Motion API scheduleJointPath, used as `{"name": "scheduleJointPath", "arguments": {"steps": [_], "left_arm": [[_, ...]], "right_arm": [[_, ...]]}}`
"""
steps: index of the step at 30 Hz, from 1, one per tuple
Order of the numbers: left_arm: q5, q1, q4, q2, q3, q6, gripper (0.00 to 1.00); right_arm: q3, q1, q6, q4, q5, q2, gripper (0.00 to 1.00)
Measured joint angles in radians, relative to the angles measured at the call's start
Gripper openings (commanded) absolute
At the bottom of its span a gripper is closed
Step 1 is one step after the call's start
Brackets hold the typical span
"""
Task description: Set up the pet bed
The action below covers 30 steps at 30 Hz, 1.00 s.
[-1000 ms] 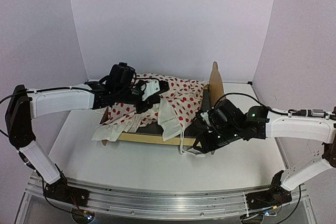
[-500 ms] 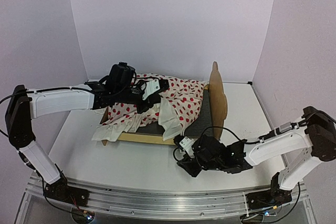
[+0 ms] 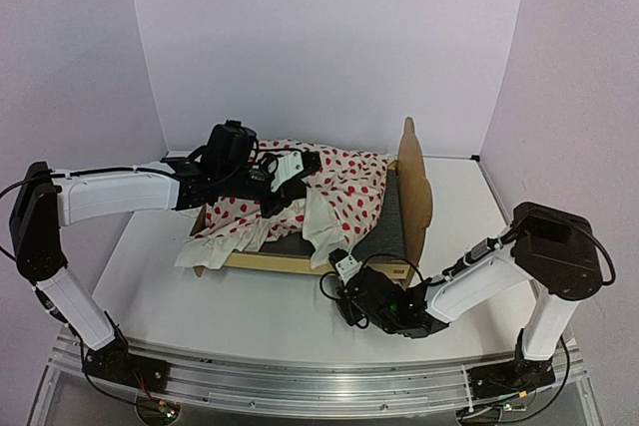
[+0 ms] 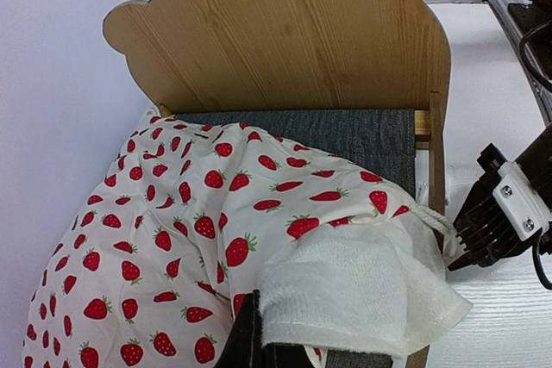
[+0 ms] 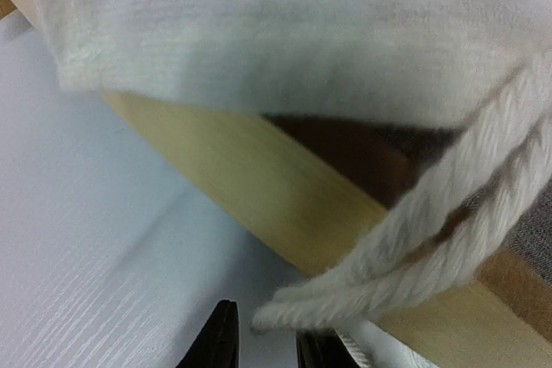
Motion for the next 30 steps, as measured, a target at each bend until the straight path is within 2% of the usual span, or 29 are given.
{"name": "scheduleJointPath", "arguments": {"steps": [7,13,18,23,30], "left_arm": [[0.002,0.001,0.004,0.0,-0.006,-0.003,0.0],[0.002,0.001,0.007,0.0,-0.006,-0.004,0.0],[0.001,0.006,0.018,-0.002,-0.014,-0.003,0.0],[-0.001,0.014,0.037,-0.008,-0.034,-0.002,0.0],[-0.001,0.015,0.059,-0.018,-0.04,0.001,0.0]], "right_arm": [[0.013,0.0,0.052,0.016,0.104,0.016,0.0],[-0.003,0.0,0.051,-0.009,0.091,-0.021,0.0],[-0.016,-0.012,0.006,-0.191,-0.036,-0.271,0.0],[0.134,-0.074,-0.042,-0.466,-0.158,-0.495,0.0],[0.318,-0.181,-0.093,-0.677,-0.286,-0.542,0.0]]}}
